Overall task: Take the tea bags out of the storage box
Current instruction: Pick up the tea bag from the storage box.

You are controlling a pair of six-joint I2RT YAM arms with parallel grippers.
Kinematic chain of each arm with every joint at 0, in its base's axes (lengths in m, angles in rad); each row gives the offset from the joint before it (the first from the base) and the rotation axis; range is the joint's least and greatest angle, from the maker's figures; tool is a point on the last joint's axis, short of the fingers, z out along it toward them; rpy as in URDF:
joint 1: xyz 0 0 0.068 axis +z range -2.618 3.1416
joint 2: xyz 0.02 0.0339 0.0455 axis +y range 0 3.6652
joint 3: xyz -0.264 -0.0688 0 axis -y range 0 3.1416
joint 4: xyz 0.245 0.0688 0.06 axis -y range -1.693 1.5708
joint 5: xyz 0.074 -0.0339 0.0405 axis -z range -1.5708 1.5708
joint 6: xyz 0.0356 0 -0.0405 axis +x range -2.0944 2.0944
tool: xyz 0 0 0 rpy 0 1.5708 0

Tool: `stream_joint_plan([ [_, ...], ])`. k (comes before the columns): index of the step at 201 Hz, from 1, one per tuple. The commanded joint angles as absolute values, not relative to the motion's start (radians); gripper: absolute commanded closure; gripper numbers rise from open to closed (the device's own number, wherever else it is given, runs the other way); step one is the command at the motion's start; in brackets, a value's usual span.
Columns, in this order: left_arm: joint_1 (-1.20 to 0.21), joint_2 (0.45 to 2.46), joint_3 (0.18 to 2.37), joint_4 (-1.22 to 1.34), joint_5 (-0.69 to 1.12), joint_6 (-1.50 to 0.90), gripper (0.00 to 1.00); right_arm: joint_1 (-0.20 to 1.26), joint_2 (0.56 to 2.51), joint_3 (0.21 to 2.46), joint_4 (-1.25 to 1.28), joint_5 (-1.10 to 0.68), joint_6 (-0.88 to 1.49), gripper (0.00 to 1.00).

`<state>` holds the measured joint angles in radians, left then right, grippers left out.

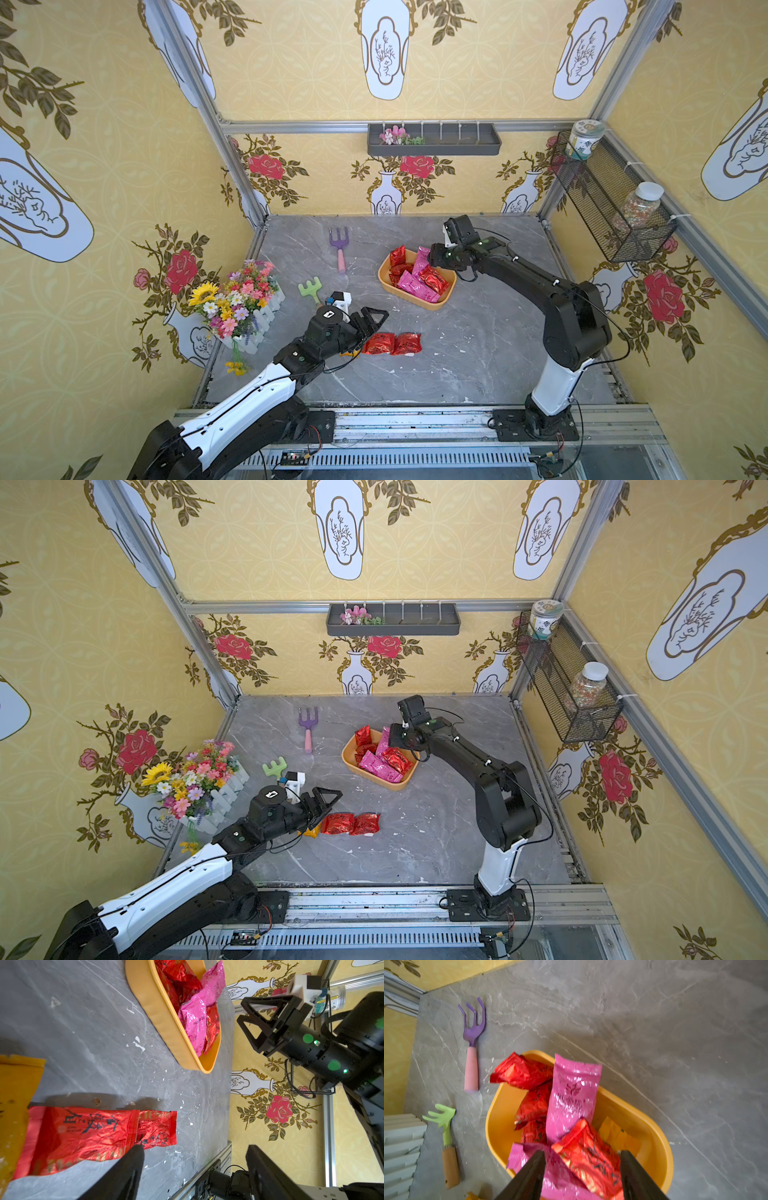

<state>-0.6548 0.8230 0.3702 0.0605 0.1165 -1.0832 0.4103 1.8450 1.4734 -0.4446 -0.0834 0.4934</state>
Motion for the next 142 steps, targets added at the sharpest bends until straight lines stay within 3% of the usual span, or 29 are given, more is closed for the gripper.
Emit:
stream_joint_plan([
  [1, -0.655, 0.785, 0.362, 0.014, 0.095, -1.094, 0.17, 0.374, 1.911, 1.530, -0.423, -0.148, 0.488, 0.42],
  [47, -0.655, 0.731, 0.362, -0.050, 0.085, -1.094, 0.16, 0.269, 2.009, 1.544, -0.318, -0.343, 0.506, 0.54],
  [142, -0.655, 0.764, 0.394, -0.075, 0.104, -1.098, 0.16, 0.218, 2.077, 1.515, -0.121, -0.550, 0.512, 0.57],
])
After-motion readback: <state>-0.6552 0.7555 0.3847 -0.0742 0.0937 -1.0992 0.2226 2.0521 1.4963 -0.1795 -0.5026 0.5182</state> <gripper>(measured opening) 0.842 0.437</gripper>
